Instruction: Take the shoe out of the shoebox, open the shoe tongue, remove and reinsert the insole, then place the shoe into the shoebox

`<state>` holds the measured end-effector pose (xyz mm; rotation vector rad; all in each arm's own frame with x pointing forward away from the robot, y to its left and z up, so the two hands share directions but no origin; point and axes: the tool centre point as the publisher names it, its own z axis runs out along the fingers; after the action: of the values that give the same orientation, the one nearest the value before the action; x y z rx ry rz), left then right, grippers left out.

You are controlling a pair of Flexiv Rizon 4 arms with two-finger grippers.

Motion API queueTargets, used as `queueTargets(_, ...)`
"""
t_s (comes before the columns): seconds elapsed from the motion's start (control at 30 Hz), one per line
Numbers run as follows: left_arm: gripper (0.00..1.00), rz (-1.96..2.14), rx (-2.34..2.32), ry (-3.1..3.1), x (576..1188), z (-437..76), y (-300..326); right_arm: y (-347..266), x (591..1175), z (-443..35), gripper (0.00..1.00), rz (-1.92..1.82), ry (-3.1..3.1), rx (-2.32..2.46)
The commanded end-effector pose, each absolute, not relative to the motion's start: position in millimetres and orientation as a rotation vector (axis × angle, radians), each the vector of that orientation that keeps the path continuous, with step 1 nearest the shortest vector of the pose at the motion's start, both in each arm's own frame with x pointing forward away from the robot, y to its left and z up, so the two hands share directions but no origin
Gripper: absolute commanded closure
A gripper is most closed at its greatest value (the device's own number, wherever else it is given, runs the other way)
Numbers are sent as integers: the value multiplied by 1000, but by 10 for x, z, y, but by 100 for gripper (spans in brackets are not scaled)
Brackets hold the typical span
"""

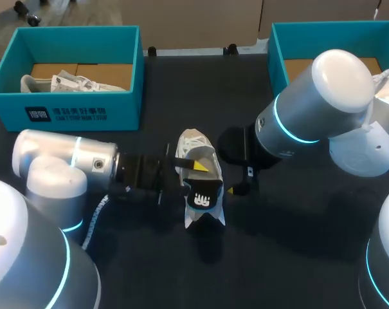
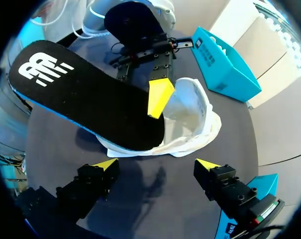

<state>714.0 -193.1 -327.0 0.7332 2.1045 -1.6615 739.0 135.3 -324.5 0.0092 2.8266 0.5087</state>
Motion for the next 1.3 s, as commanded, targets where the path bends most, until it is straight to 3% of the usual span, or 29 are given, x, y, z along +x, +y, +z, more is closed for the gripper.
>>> queueTargets(0.03,57,-1619,717,2164,7035,-3189,-1855,1355,7377,-3248,0,505,2824,11)
queueTargets(0.33,58,-1593,700,2220,6884,-3176,-1793,1355,7377,-3248,0,505,2824,11)
queueTargets(0.53,65,-1587,690,2248,6840,-3158,-1777,1355,7377,-3248,0,505,2824,11)
queueTargets(0.6,69,-1584,687,2252,6844,-3160,-1784,1355,7377,-3248,0,505,2824,11)
queueTargets(0.7,91,-1574,684,2260,6865,-3168,-1795,1355,7377,-3248,0,505,2824,11)
queueTargets(0.77,100,-1562,686,2276,6880,-3181,-1800,1355,7377,-3248,0,505,2824,11)
queueTargets(1.3,100,-1527,666,2291,7087,-3407,-1769,1355,7377,-3248,0,505,2824,11)
